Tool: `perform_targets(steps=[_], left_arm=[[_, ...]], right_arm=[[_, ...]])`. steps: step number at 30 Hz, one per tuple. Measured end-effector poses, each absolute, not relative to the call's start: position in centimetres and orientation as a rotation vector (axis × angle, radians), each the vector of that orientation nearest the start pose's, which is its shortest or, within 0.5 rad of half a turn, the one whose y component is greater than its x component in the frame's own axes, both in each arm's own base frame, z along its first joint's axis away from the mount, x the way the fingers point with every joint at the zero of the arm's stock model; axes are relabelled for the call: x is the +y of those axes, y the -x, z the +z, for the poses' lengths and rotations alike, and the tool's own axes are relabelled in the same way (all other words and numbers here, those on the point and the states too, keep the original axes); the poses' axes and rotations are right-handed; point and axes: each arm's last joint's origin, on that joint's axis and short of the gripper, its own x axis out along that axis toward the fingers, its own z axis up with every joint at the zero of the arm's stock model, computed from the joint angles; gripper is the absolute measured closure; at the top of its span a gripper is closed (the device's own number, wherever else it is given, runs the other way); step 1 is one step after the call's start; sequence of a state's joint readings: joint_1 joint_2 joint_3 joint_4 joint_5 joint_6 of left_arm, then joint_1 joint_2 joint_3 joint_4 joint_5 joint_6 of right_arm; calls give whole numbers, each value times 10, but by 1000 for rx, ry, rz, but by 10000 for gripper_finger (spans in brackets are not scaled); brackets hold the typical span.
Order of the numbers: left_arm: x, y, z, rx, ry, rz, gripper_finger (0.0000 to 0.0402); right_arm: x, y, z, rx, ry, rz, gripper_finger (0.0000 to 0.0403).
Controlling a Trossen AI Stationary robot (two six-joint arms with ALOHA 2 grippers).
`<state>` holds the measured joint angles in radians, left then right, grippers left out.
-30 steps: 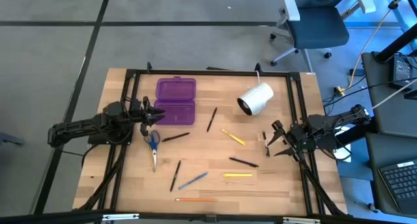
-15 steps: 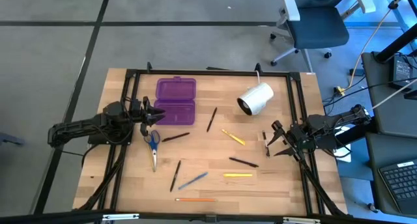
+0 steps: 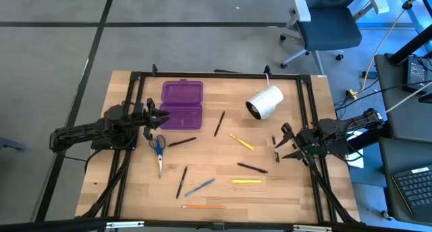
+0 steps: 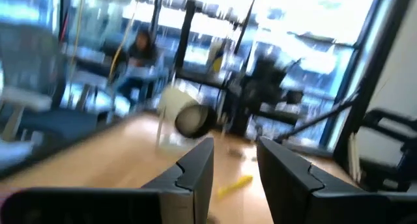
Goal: Pick & place school supplies into a supply box
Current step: Put the blue scissors into the purple box organizer
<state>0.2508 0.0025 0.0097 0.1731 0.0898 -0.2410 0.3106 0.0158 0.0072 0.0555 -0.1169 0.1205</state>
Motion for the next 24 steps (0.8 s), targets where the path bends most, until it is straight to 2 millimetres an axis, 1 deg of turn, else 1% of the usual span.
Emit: perform_targets(steps=[4,7,11,16,20,24], left_arm=[[19,-88,206,-268,101,95,290],[19,-89,220,-207,62,98,290],[20,-96,242,-50,49,107,290],[23,-109,273,258,39,103,290],[24,-124,290,456,-26,65,290],[22,-143,296,556,-129,-16,290]], right_arm=[[30,-93,170,-25,-134,317,178],[28,-94,169,-22,-134,240,178],[26,-95,170,-31,-140,156,178],[25,-95,170,-32,-167,147,178],[25,-95,170,-32,-168,147,178],[25,-95,170,-29,-210,147,178]])
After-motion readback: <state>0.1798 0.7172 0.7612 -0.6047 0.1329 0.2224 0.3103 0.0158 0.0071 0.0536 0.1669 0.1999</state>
